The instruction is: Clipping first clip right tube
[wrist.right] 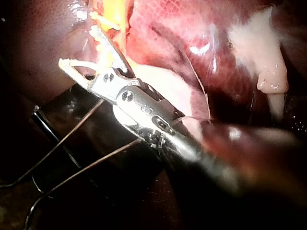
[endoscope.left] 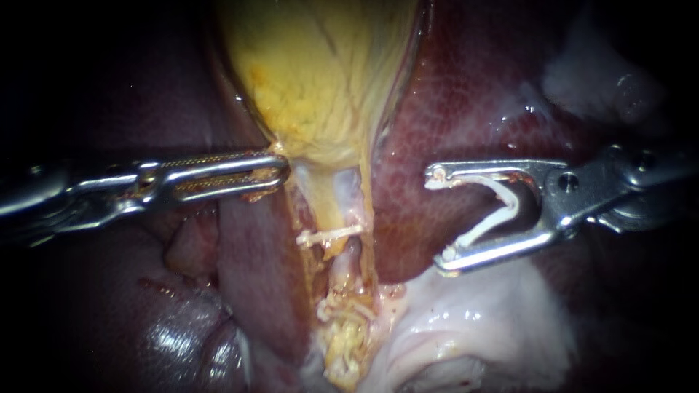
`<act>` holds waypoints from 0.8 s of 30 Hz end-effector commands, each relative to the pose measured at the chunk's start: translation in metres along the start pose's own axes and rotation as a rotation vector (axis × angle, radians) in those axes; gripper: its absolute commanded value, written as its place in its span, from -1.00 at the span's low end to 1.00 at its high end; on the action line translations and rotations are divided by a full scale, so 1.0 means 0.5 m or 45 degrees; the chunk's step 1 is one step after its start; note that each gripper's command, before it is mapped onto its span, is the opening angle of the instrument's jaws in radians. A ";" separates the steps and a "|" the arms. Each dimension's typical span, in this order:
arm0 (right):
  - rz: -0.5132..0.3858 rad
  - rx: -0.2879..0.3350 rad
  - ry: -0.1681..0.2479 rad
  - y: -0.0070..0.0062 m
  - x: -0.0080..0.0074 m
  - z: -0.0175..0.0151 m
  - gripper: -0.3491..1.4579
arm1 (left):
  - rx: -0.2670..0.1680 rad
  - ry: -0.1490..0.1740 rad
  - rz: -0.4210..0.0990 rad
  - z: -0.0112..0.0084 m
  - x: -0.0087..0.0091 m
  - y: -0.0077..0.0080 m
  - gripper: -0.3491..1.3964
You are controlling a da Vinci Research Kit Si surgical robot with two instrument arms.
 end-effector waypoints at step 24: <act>-0.005 -0.002 -0.008 -0.0001 -0.0009 0.0013 0.05 | 0.053 -0.043 -0.054 -0.0156 -0.0110 -0.0008 -1.00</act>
